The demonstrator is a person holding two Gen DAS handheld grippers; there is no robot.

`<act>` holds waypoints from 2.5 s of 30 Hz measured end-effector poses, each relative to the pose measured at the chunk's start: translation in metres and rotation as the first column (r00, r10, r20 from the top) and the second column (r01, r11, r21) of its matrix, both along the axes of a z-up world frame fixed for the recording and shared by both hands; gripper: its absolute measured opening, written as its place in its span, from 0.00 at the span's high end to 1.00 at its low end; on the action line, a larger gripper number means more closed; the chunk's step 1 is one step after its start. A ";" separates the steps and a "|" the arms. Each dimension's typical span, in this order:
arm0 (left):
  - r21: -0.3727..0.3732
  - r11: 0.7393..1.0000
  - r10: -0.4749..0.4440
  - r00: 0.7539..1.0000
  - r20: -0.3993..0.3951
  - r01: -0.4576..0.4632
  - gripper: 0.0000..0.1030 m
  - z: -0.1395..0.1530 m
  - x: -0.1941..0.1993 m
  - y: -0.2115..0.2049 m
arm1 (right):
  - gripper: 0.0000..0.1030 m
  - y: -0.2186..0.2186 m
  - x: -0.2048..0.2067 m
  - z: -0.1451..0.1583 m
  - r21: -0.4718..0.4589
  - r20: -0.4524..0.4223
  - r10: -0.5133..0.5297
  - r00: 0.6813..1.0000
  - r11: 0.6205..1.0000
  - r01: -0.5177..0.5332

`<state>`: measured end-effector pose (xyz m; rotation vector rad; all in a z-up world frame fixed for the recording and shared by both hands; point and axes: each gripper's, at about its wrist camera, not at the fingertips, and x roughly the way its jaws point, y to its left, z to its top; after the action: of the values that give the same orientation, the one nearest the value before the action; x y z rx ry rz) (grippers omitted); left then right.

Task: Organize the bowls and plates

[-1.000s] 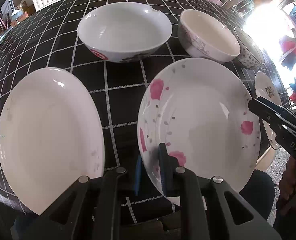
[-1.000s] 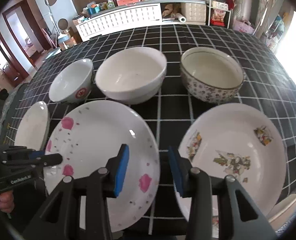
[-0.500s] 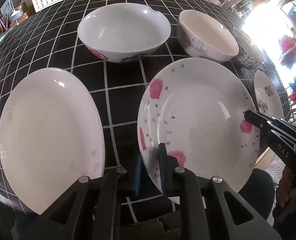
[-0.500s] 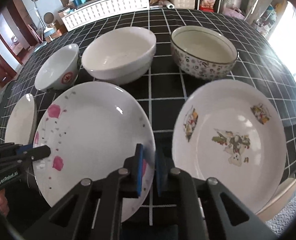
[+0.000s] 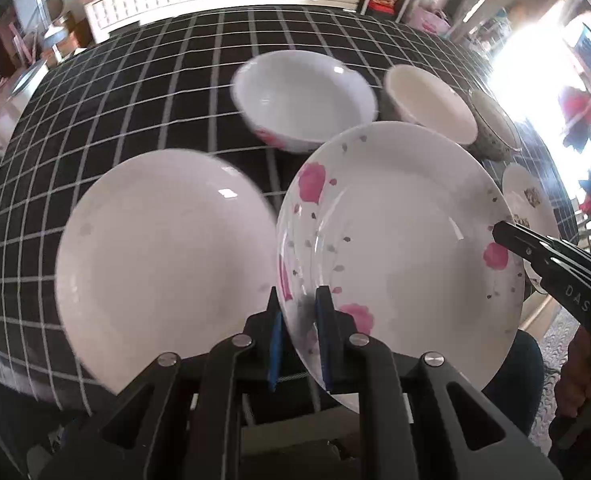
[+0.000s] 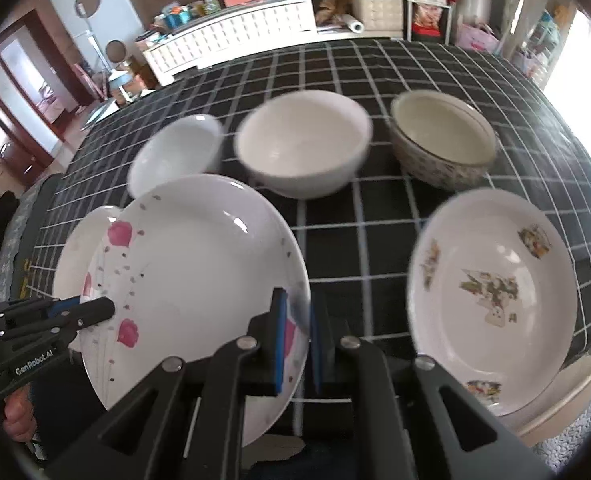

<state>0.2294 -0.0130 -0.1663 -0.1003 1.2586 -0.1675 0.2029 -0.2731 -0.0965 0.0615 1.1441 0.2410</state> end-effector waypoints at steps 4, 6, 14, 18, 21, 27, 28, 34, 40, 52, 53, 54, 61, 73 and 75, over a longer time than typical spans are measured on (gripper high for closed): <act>0.003 0.999 0.047 0.999 0.014 -0.047 0.87 0.007 -0.013 0.025 | 0.86 0.024 -0.001 0.003 0.012 0.001 0.045 0.999 0.999 -0.045; 0.001 0.997 0.079 0.997 0.010 -0.079 0.87 0.006 -0.019 0.041 | 0.86 0.037 0.000 0.004 0.021 0.001 0.074 0.997 0.997 -0.074; 0.012 0.980 0.200 0.980 -0.013 -0.200 0.87 -0.005 -0.040 0.089 | 0.86 0.089 0.006 -0.010 0.031 -0.037 0.184 0.982 0.983 -0.183; -0.004 0.969 0.248 0.968 -0.027 -0.248 0.87 -0.010 -0.045 0.108 | 0.86 0.110 0.004 -0.010 0.028 -0.027 0.211 0.977 0.977 -0.211; 0.002 0.965 0.262 0.965 -0.024 -0.262 0.86 -0.010 -0.044 0.116 | 0.86 0.121 0.007 -0.012 0.014 -0.026 0.231 0.973 0.973 -0.231; 0.014 0.961 0.278 0.960 -0.029 -0.278 0.85 -0.013 -0.037 0.132 | 0.86 0.139 0.012 -0.014 0.003 -0.021 0.255 0.967 0.967 -0.255; 0.014 0.960 0.281 0.959 -0.033 -0.280 0.85 -0.015 -0.034 0.133 | 0.86 0.141 0.013 -0.014 0.004 -0.022 0.255 0.967 0.967 -0.255; 0.015 0.960 0.282 0.959 -0.020 -0.281 0.85 -0.019 -0.025 0.138 | 0.86 0.149 0.016 -0.021 -0.025 -0.019 0.254 0.967 0.967 -0.254; -0.016 0.957 0.290 0.956 -0.029 -0.291 0.86 -0.024 -0.015 0.147 | 0.86 0.156 0.024 -0.022 -0.047 -0.021 0.256 0.966 0.965 -0.257; -0.033 0.960 0.276 0.961 -0.026 -0.277 0.86 -0.022 -0.010 0.155 | 0.86 0.167 0.034 -0.026 -0.072 -0.043 0.238 0.970 0.968 -0.240; -0.035 0.960 0.276 0.961 -0.025 -0.276 0.86 -0.022 -0.010 0.156 | 0.86 0.167 0.033 -0.026 -0.074 -0.045 0.238 0.970 0.968 -0.241; -0.038 0.960 0.278 0.960 -0.025 -0.278 0.86 -0.021 -0.011 0.157 | 0.86 0.167 0.033 -0.027 -0.075 -0.046 0.239 0.970 0.967 -0.242; -0.033 0.957 0.287 0.957 -0.035 -0.288 0.86 -0.017 -0.011 0.158 | 0.86 0.168 0.036 -0.029 -0.069 -0.055 0.245 0.968 0.966 -0.249; 0.019 0.949 0.314 0.949 0.005 -0.314 0.86 0.000 -0.024 0.161 | 0.86 0.165 0.028 -0.011 -0.079 0.012 0.264 0.964 0.962 -0.262; 0.015 0.949 0.314 0.949 0.025 -0.315 0.86 0.009 -0.027 0.158 | 0.86 0.163 0.025 -0.001 -0.075 0.030 0.261 0.965 0.963 -0.258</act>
<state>0.2026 0.1453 -0.1568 -0.2803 1.2053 0.1196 0.2281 -0.1104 -0.0978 -0.1562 1.1192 0.4328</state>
